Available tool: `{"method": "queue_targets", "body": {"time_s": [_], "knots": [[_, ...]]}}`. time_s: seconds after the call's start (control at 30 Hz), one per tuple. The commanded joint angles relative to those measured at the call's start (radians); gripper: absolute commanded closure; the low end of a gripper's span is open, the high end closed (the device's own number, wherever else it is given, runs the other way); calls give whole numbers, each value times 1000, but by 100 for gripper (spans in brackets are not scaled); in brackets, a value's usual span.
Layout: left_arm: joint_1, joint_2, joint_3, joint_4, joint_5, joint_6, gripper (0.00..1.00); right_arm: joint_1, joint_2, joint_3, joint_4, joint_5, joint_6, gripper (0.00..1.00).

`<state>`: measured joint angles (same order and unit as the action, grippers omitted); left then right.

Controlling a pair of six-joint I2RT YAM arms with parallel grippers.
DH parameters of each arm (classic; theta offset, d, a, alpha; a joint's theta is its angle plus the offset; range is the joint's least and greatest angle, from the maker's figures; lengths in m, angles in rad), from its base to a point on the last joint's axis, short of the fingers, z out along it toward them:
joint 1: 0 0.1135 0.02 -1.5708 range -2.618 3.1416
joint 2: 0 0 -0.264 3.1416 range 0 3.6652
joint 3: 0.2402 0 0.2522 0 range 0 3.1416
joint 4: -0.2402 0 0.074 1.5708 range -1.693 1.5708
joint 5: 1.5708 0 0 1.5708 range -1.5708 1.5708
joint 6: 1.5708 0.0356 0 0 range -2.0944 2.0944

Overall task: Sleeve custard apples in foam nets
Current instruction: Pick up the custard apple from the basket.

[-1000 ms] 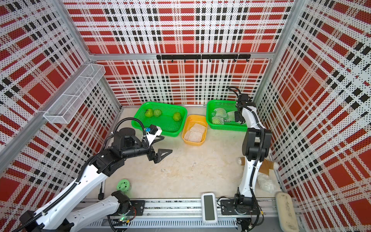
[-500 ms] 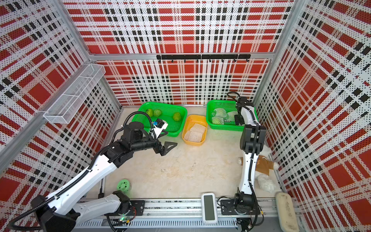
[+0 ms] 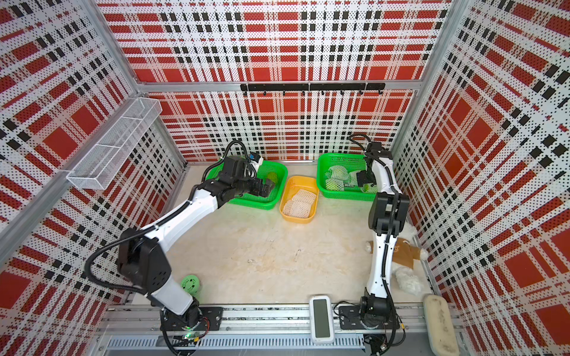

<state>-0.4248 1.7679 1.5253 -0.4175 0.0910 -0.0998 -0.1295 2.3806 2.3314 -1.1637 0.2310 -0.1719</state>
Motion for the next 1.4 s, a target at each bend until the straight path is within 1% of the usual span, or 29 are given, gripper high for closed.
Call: {"method": "queue_targets", "body": {"time_s": [0.0, 0.03, 0.1, 0.13, 0.2, 0.3, 0.4, 0.5, 0.57, 0.67, 0.73, 0.83, 0.93, 1.0, 1.1, 1.2, 1.27, 1.37], "knots": [[35, 129, 131, -67, -54, -36, 0, -1, -120, 2, -35, -39, -11, 1], [48, 179, 182, -85, -38, -43, 2, -1, -144, -17, -23, -43, -11, 1], [67, 280, 283, -112, -16, -51, 6, -1, -189, -47, -4, -95, -10, 0], [74, 323, 325, -115, -11, -55, 6, 0, -206, -52, -4, -119, -7, 0], [89, 411, 413, -116, 38, -63, 6, 0, -235, -63, -7, -183, 0, 0], [98, 542, 578, -179, 37, -72, 5, 0, -304, -137, 25, -286, 11, 0], [105, 663, 737, -242, 57, -84, 2, 11, -359, -220, 43, -357, 13, 0], [107, 750, 848, -279, 72, -100, 2, 18, -443, -345, 141, -405, 23, 0], [107, 783, 880, -282, 82, -109, 2, 19, -456, -369, 150, -416, 24, 0], [110, 820, 898, -281, 116, -128, 5, 27, -468, -403, 153, -429, 29, 0], [108, 833, 891, -269, 133, -136, 6, 47, -494, -461, 184, -434, 37, 0], [103, 854, 886, -254, 133, -142, 8, 108, -550, -561, 259, -444, 40, 0], [103, 874, 885, -231, 147, -155, 12, 186, -588, -621, 291, -459, 61, 0], [105, 885, 885, -211, 154, -160, 18, 254, -611, -655, 308, -464, 75, 0], [111, 891, 881, -181, 178, -171, 33, 355, -641, -700, 343, -466, 110, 0], [115, 872, 851, -142, 199, -175, 46, 441, -645, -732, 374, -481, 147, 0], [115, 838, 810, -104, 216, -175, 53, 479, -633, -737, 382, -468, 160, 0], [115, 746, 703, -34, 237, -166, 57, 524, -606, -739, 400, -439, 176, 2]]}}
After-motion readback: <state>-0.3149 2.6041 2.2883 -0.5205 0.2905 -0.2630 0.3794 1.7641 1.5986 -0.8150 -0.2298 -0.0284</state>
